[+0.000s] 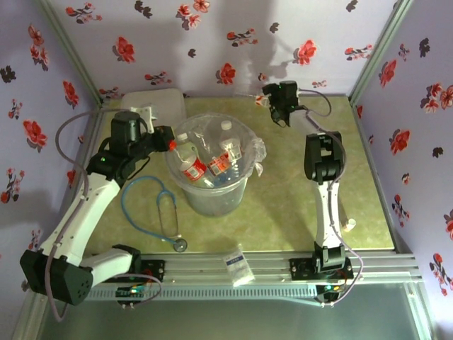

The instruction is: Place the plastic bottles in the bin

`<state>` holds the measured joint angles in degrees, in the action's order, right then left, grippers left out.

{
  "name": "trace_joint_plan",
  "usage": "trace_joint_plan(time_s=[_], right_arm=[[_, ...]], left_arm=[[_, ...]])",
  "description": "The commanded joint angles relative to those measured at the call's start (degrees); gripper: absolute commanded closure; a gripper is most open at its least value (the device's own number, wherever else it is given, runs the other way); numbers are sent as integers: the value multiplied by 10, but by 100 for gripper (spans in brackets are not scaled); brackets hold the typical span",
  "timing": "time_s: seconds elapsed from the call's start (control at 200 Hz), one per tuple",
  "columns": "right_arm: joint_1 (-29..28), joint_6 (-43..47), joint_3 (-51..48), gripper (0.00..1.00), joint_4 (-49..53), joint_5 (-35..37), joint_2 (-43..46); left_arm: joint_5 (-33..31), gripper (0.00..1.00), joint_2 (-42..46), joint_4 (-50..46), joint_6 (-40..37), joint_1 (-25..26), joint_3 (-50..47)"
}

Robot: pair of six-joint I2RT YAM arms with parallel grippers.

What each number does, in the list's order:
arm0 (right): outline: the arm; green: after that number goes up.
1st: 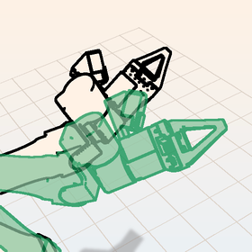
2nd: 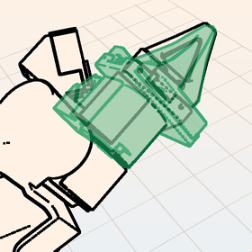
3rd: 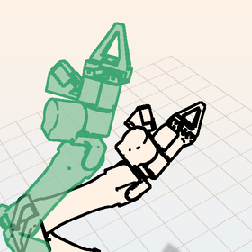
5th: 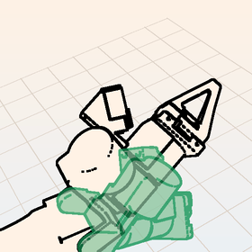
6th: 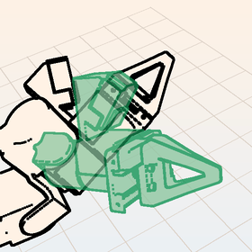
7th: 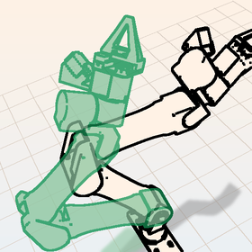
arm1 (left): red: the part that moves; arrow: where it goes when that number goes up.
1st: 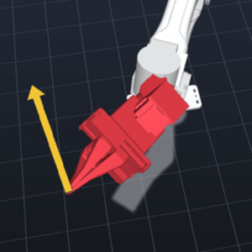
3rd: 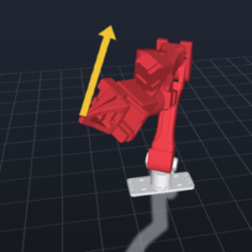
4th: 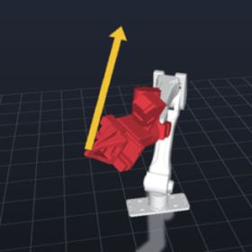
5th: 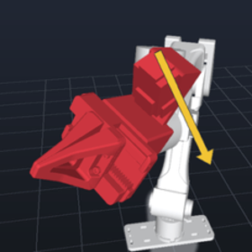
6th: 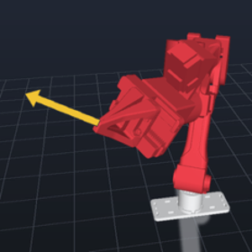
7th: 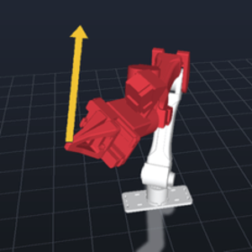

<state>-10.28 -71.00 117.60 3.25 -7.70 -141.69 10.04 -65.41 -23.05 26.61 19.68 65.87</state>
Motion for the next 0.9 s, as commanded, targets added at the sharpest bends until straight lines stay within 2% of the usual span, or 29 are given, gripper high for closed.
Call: trace_joint_plan(time_s=[0.0, 0.19, 0.285, 0.375, 0.495, 0.58, 0.695, 0.83, 0.895], right_arm=[[-5, -8, 81, 1, 59, 30, -48], [-7, -36, 187, 2, 98, 40, -128], [-9, -48, 230, 2, 121, 59, -159], [-12, -80, 245, 3, 107, 67, -181], [-15, -84, 314, 5, 138, 86, -224], [-15, -94, 320, 8, 131, 92, -242], [-13, -96, 319, 15, 129, 81, -261], [-9, -91, 286, 26, 114, 62, -252], [-6, -84, 250, 38, 92, 60, -232]], left_arm=[[-4, 90, -12, -24, -10, 4, 26], [-5, 89, -33, -61, -23, 2, 63], [-6, 79, -41, -66, -20, 2, 72], [-6, 74, -43, -69, -17, 2, 78], [-10, 66, -42, -70, -13, 3, 81], [-10, 59, -40, -75, -10, 2, 82], [-16, 51, -41, -90, -14, 2, 90], [-17, 48, -44, -91, -8, 2, 94], [-17, 46, -43, -90, -5, 2, 93]])
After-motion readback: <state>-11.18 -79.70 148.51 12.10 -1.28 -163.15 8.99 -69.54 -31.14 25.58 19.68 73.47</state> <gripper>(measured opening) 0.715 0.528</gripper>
